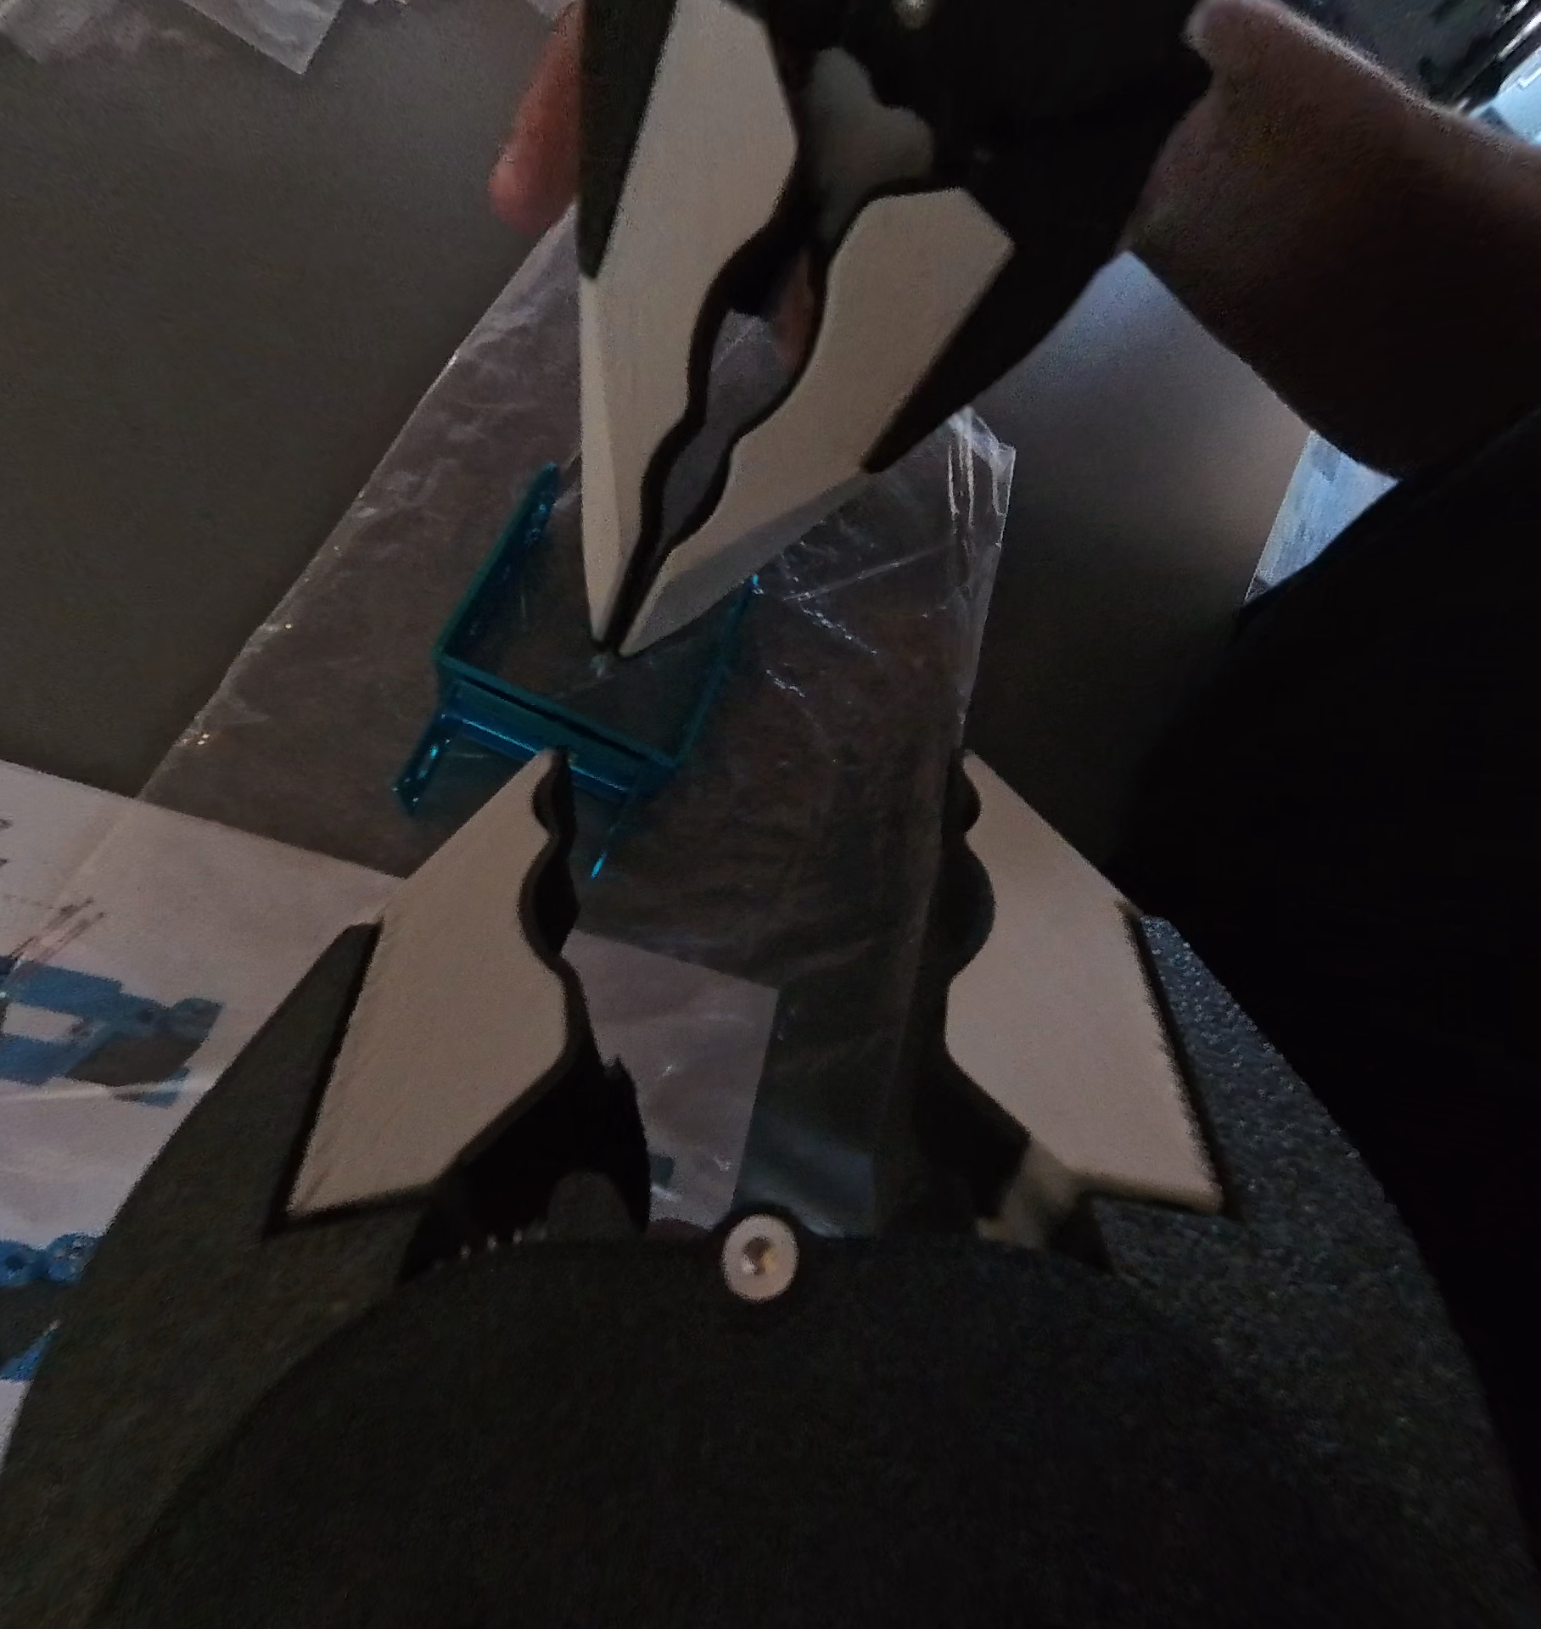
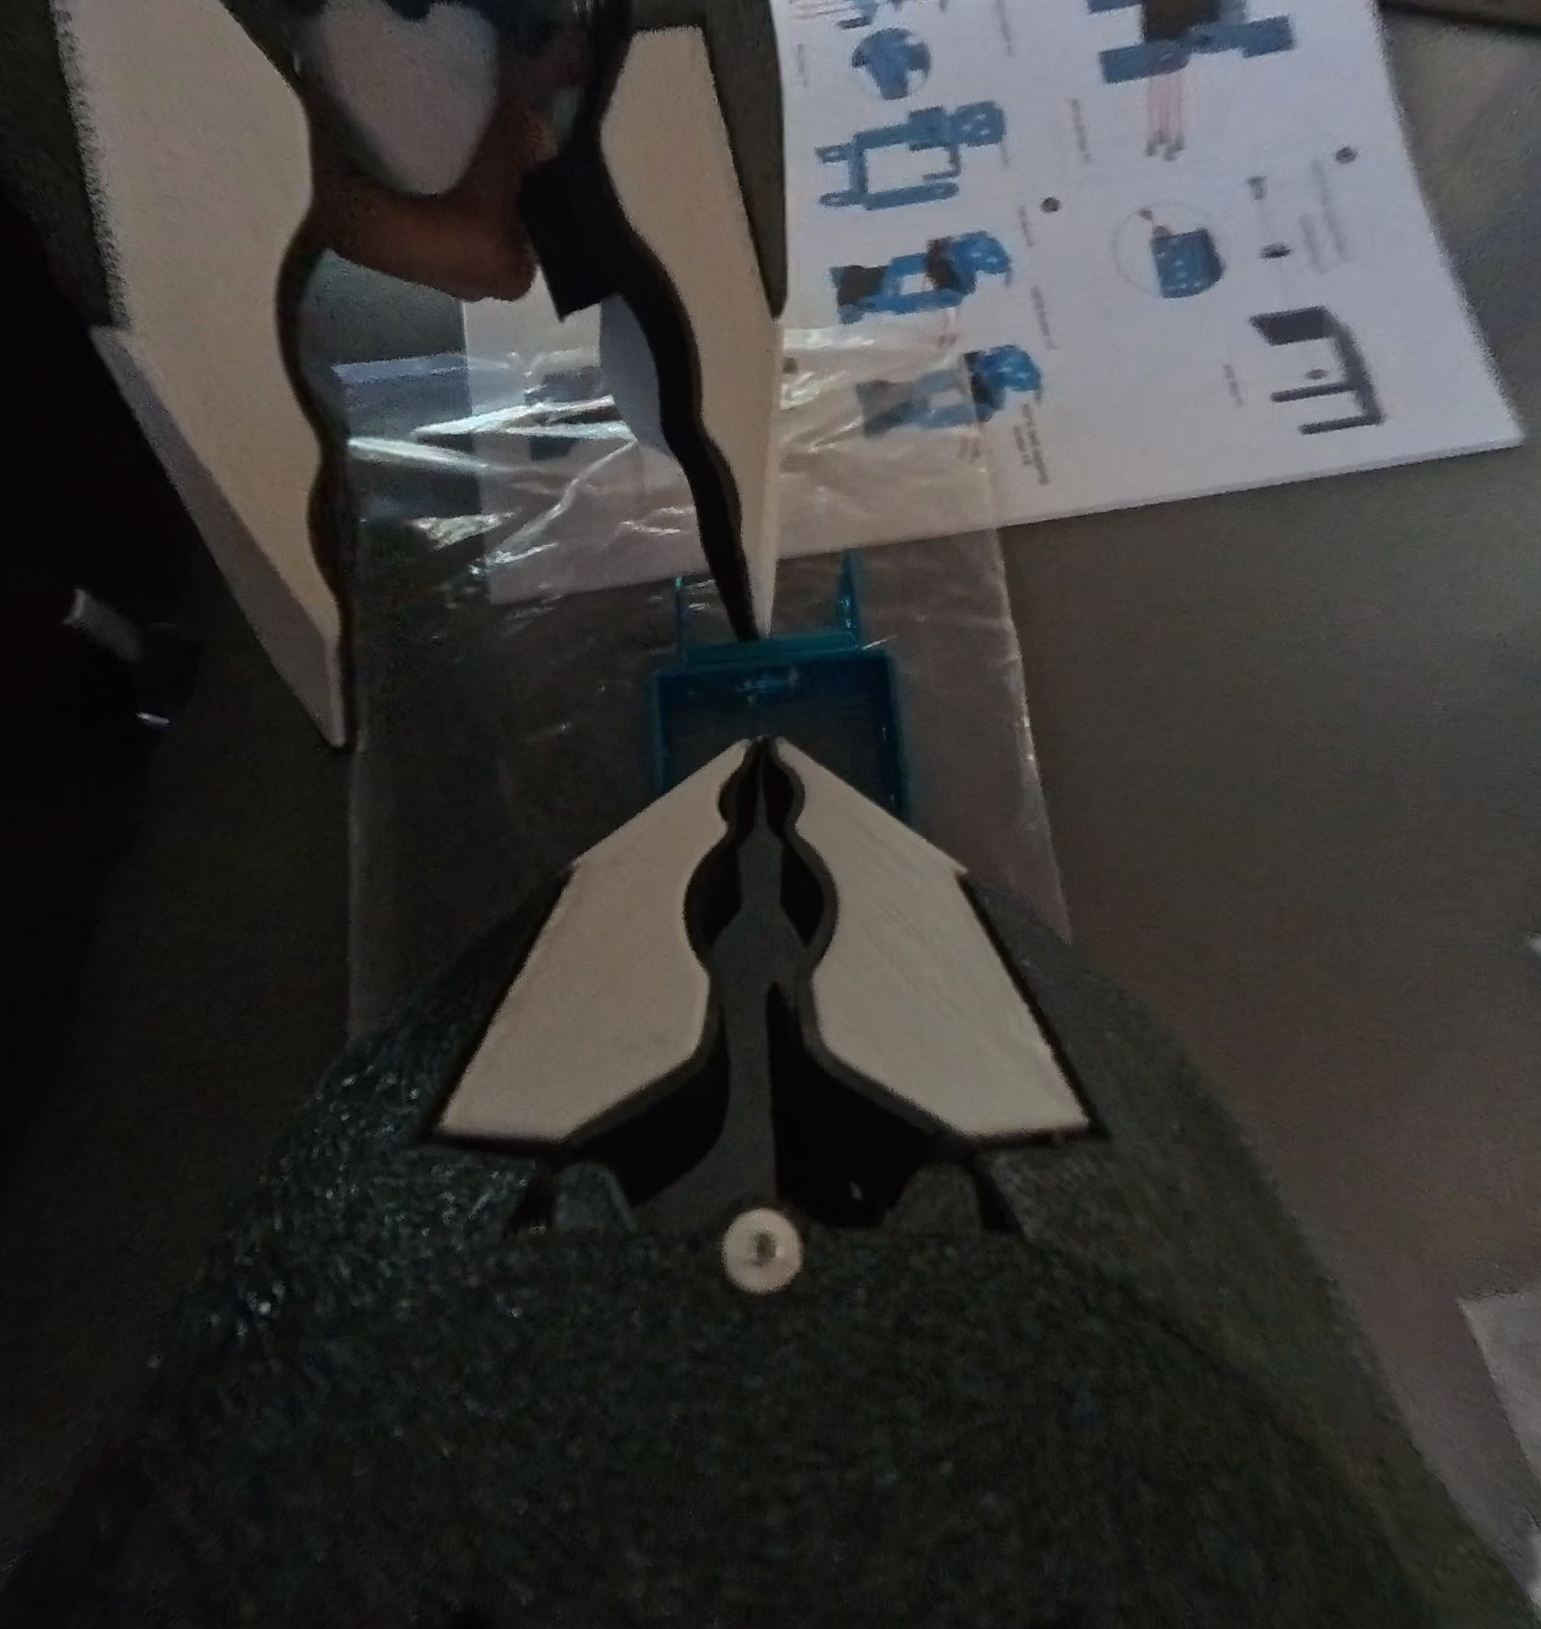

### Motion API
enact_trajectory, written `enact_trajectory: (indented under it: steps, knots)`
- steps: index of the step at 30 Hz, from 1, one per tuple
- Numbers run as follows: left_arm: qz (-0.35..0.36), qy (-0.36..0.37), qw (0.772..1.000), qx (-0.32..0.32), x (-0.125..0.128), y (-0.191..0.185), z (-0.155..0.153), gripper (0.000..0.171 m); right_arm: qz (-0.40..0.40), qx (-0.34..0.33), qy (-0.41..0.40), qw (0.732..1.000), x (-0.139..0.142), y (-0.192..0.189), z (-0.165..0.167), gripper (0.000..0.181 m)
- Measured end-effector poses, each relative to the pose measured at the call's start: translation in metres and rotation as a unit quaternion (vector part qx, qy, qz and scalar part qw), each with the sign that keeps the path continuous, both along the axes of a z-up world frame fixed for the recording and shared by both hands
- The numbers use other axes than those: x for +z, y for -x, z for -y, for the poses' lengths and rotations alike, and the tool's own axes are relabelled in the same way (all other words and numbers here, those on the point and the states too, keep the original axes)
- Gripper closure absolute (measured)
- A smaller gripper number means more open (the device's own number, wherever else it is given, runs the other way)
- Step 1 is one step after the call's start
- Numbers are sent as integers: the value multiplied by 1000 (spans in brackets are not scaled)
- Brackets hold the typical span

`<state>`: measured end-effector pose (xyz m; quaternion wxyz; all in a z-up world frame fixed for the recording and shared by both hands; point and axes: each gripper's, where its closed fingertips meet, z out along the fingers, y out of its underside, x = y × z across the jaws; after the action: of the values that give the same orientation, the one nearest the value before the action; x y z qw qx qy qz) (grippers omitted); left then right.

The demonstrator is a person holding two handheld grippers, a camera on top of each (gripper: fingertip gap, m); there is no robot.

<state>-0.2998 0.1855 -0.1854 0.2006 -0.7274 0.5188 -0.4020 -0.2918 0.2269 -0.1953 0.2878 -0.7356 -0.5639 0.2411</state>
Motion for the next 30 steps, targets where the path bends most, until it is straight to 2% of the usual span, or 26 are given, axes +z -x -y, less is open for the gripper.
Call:
enact_trajectory:
  steps: [3, 6, 8, 13, 16, 30]
  knots:
    - [-3, -3, 1000, 0, -1, 0, 0, 87, -18, 20, 50, 998, -2, 1, 1, 181]
    - [-3, 0, 1000, 1, -2, -1, 0, 88, -33, 43, 67, 996, 1, 1, -1, 181]
    - [-7, 1, 1000, 1, -4, -1, 0, 88, -16, 47, 70, 996, -3, -8, -4, 181]
    - [-6, -4, 1000, 3, -4, -3, 1, 88, 37, 68, 51, 996, -4, -18, 2, 181]
    - [-11, -7, 1000, 6, -5, -5, 1, 88, 93, 91, 21, 991, -15, -18, 2, 170]
    - [-7, -18, 999, 39, -4, 3, 7, 88, 110, 133, 23, 985, -18, 1, 1, 174]
